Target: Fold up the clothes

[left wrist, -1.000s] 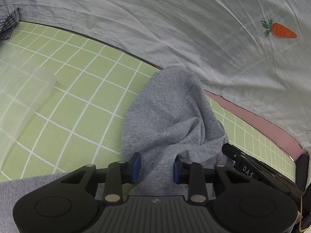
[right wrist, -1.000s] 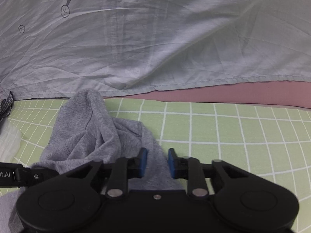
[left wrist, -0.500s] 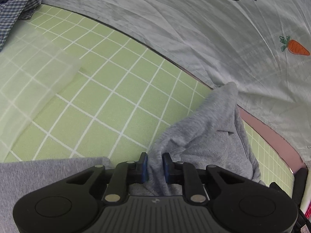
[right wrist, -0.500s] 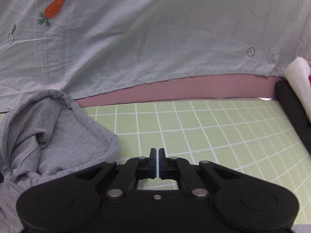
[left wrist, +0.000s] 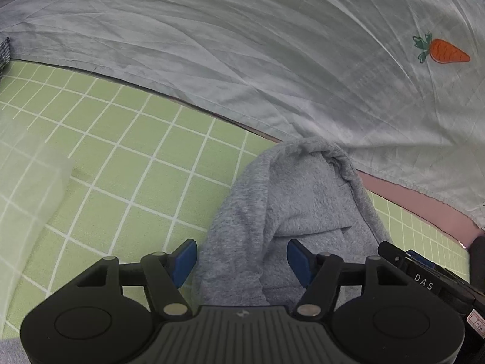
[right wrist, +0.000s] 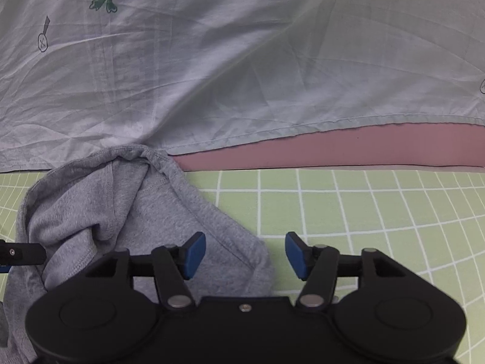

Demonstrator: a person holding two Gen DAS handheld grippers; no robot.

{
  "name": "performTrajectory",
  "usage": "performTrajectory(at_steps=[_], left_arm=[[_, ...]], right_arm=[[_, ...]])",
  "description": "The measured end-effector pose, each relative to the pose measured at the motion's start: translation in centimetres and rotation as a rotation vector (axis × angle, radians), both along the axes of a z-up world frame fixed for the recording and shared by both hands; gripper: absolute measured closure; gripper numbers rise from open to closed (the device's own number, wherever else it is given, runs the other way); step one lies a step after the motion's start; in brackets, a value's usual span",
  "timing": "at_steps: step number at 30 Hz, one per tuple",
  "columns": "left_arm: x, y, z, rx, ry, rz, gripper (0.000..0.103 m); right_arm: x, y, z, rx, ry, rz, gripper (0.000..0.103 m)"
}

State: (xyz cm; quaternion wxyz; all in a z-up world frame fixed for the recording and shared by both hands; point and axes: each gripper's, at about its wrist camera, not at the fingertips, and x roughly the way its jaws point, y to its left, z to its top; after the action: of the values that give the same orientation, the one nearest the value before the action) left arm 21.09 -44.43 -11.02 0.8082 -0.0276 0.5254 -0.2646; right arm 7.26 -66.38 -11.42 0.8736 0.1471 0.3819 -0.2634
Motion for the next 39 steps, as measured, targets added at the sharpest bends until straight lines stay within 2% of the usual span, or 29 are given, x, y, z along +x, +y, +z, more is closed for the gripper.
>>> performTrajectory(at_steps=[5, 7, 8, 11, 12, 13, 16, 20, 22, 25, 27, 28, 29, 30, 32, 33, 34, 36, 39], left_arm=[[-0.1, -0.4, -0.2, 0.048, -0.036, 0.009, 0.063], [-0.1, -0.3, -0.3, 0.066, -0.056, 0.012, 0.073], [-0.1, -0.3, -0.3, 0.068, -0.062, 0.013, 0.078], [0.0, -0.4, -0.5, 0.063, -0.075, 0.019, 0.087], [0.1, -0.5, -0.5, 0.064, -0.081, 0.018, 0.088], [0.1, -0.7, -0.5, 0.065, -0.087, 0.016, 0.089], [0.6, -1.2, 0.1, 0.044, -0.112, 0.022, 0.09], [0.9, -2.2, 1.7, -0.024, -0.15, 0.018, 0.09], [0.7, -3.0, 1.6, -0.005, -0.159, -0.001, 0.09], [0.6, -3.9, 0.3, 0.066, -0.142, -0.019, 0.085], [0.4, -3.2, 0.5, 0.055, -0.143, -0.015, 0.081], [0.2, -2.6, 1.0, 0.037, -0.153, -0.008, 0.066], [0.0, -2.0, 1.7, 0.021, -0.168, 0.002, 0.048], [-0.3, -1.1, 2.6, -0.001, -0.185, 0.017, 0.041], [-1.2, 0.9, 4.5, -0.049, -0.219, 0.05, 0.026], [-1.8, 2.1, 5.2, -0.06, -0.229, 0.061, 0.024], [-2.6, 3.4, 5.9, -0.064, -0.235, 0.069, 0.02], [-4.3, 6.1, 7.1, -0.056, -0.25, 0.095, 0.02], [-7.6, 11.1, 7.8, 0.008, -0.274, 0.157, 0.016]], right_arm=[[0.2, 0.0, -0.2, 0.009, 0.013, 0.006, 0.044], [0.0, 0.2, -0.3, -0.001, 0.01, 0.012, 0.058], [0.0, 0.2, -0.2, -0.007, 0.009, 0.016, 0.072], [-0.2, 0.1, -0.3, -0.011, -0.002, 0.018, 0.085], [-0.4, -0.2, -0.2, -0.011, -0.011, 0.009, 0.095], [-0.5, -0.4, -0.1, -0.011, -0.02, 0.0, 0.097], [-0.8, -1.4, 0.7, -0.033, -0.069, -0.04, 0.098], [-0.8, -2.2, 3.3, -0.107, -0.15, -0.071, 0.1], [-0.6, -2.2, 4.1, -0.138, -0.17, -0.068, 0.1], [0.4, -1.8, 2.6, -0.167, -0.097, -0.038, 0.099], [0.5, -1.4, 1.7, -0.169, -0.057, -0.035, 0.095], [0.2, -1.2, 1.8, -0.17, -0.05, -0.032, 0.09], [-0.2, -0.9, 2.0, -0.178, -0.05, -0.035, 0.073], [-0.8, -0.5, 2.5, -0.193, -0.062, -0.043, 0.055], [-2.2, 0.3, 3.7, -0.208, -0.09, -0.044, 0.04], [-3.2, 0.9, 4.3, -0.208, -0.101, -0.046, 0.032], [-4.3, 1.6, 4.9, -0.2, -0.109, -0.051, 0.029], [-6.7, 3.1, 5.7, -0.176, -0.118, -0.055, 0.017], [-10.9, 6.1, 6.2, -0.147, -0.094, -0.051, 0.011]])
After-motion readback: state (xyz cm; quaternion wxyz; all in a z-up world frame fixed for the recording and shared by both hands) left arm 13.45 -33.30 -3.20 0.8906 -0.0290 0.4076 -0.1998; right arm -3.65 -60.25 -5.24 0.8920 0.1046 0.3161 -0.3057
